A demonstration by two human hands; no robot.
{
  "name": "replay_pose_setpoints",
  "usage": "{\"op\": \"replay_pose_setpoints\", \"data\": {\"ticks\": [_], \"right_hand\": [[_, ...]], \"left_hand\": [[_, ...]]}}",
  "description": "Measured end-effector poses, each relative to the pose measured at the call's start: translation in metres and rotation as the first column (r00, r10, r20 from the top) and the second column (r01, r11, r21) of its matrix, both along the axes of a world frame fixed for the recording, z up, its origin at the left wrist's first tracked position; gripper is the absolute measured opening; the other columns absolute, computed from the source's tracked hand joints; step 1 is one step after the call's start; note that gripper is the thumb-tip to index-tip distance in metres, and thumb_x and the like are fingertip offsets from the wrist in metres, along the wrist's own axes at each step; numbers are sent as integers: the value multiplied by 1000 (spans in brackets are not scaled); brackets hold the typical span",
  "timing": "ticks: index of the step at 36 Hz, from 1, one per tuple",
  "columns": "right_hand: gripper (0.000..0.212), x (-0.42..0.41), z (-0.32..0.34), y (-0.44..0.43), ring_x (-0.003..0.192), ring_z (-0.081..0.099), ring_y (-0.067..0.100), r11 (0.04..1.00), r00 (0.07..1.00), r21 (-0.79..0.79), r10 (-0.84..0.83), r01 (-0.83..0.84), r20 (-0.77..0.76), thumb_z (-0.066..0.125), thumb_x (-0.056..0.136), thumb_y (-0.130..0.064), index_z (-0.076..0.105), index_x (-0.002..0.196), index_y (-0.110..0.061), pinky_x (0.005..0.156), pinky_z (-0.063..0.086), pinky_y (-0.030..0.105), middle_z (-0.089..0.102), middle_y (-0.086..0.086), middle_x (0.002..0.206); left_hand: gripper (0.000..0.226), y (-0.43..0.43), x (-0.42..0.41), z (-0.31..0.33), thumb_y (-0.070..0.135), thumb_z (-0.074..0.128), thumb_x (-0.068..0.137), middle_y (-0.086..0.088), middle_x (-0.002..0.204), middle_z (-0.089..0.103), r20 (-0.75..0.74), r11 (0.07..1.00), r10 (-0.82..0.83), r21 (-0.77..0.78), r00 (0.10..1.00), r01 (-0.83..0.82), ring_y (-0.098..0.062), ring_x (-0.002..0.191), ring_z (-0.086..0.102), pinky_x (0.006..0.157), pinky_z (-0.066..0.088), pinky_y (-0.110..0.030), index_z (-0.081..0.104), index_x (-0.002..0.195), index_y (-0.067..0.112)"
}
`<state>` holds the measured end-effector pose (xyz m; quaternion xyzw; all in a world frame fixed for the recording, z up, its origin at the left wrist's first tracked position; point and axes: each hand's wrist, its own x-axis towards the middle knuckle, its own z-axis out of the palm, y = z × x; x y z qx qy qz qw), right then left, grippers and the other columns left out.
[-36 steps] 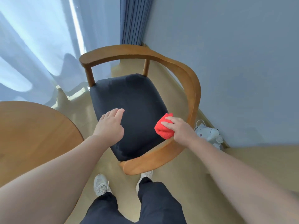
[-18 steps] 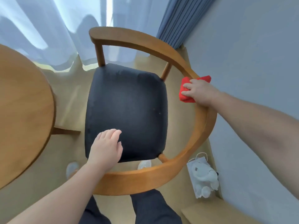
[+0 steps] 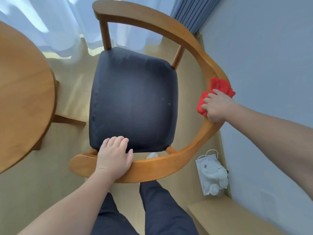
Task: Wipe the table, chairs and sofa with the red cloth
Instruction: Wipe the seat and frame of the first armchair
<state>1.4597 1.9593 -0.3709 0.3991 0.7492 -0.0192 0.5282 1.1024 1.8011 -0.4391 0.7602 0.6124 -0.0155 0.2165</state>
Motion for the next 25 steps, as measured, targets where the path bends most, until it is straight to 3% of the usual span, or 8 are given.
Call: {"op": "replay_pose_setpoints", "data": {"ticks": [11,18,22,25], "right_hand": [[48,-38,-18,-84,135,35,26,960,971,-210,-212,187,-106,28,96,-40,43,141,-29,117,15,47,43,3,146],[57,-25,-20,-65,133,41,23,965,987,-238,-135,110,-90,22,95,-58,47,139,-31,114,22,46,48,-1,144],[50,-17,-20,-42,129,44,22,978,998,-203,-58,50,-36,23,97,-52,52,133,-33,114,16,48,52,-2,138],[45,-9,-20,-17,137,33,24,990,999,-142,15,-9,42,25,98,-44,48,136,-35,116,8,51,45,0,145]], "left_hand": [[36,-9,-3,-5,39,46,88,-1,104,66,-18,999,-14,-53,1000,14,-23,98,60,90,47,-38,65,106,15],[35,-13,-4,-5,35,44,85,-1,100,68,-2,999,-33,-33,999,33,-22,94,61,85,50,-36,67,103,15],[38,-14,-5,-6,35,41,86,-1,102,68,14,999,-12,-45,1000,13,-22,95,61,87,50,-36,68,105,15],[46,-13,-4,-5,37,33,86,-1,100,68,23,999,-12,-47,1000,13,-22,92,62,84,51,-35,68,103,15]]}}
